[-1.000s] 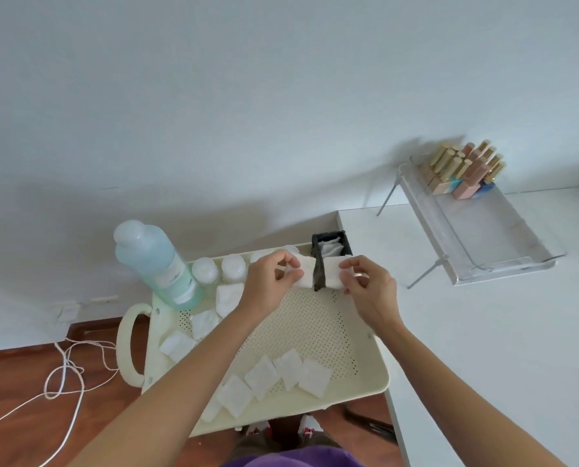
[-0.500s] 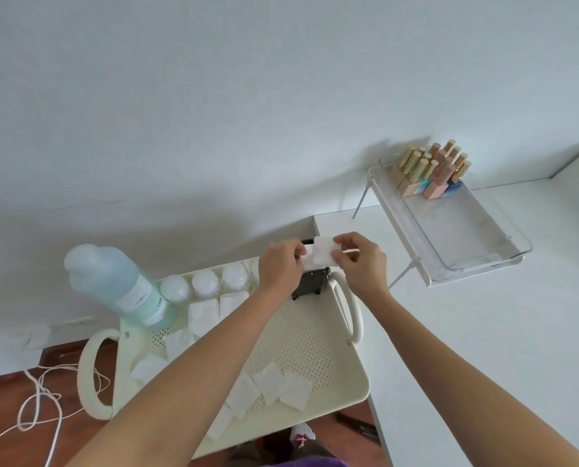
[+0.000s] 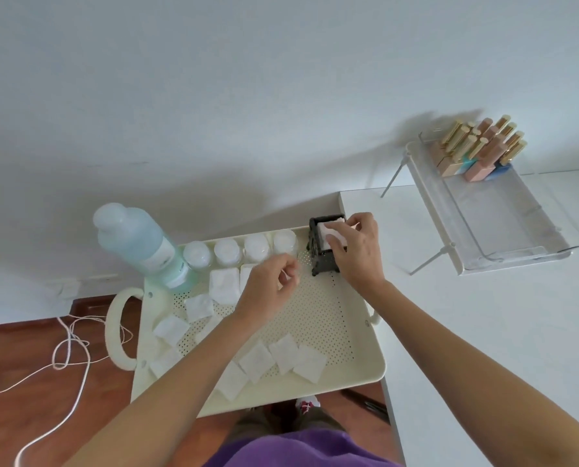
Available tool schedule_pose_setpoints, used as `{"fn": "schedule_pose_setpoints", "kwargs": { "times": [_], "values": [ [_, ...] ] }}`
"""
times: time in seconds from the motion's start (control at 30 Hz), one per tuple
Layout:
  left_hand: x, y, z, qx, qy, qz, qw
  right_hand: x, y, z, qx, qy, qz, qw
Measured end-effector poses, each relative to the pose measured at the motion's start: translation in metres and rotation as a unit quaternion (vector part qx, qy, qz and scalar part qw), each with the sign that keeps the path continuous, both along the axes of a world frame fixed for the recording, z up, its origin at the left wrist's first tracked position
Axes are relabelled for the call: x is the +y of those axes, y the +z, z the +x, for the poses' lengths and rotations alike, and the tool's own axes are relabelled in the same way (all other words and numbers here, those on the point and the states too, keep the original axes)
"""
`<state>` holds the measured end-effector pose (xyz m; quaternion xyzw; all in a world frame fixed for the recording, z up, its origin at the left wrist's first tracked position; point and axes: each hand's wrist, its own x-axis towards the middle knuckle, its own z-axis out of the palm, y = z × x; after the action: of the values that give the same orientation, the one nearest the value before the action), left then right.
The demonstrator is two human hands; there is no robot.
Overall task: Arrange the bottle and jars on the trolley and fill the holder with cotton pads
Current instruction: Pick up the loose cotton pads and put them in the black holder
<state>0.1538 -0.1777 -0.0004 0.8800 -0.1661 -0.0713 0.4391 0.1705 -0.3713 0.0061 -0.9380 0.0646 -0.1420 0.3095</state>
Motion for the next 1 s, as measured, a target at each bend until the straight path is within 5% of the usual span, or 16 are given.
{"fn": "schedule_pose_setpoints", "kwargs": {
  "times": [0.13,0.33,0.57,0.73,1.0],
  "values": [
    [0.021,-0.041,-0.028,0.101,-0.068,0.130,0.984,0.004,-0.006,-0.040,-0.051,0.067,0.009,0.996],
    [0.024,-0.077,-0.057,0.170,-0.056,0.278,0.944,0.028,-0.064,-0.108,0.354,0.189,-0.035,0.915],
    [0.014,-0.084,-0.059,0.140,-0.081,0.307,0.938,0.042,-0.084,-0.123,0.381,0.147,-0.048,0.912],
    [0.012,-0.070,-0.061,0.118,-0.050,0.196,0.972,0.035,-0.074,-0.121,0.352,0.094,-0.018,0.931],
    [0.002,0.010,-0.015,0.061,0.004,-0.028,0.998,-0.001,-0.009,-0.110,0.175,-0.010,0.102,0.979]
  ]
}}
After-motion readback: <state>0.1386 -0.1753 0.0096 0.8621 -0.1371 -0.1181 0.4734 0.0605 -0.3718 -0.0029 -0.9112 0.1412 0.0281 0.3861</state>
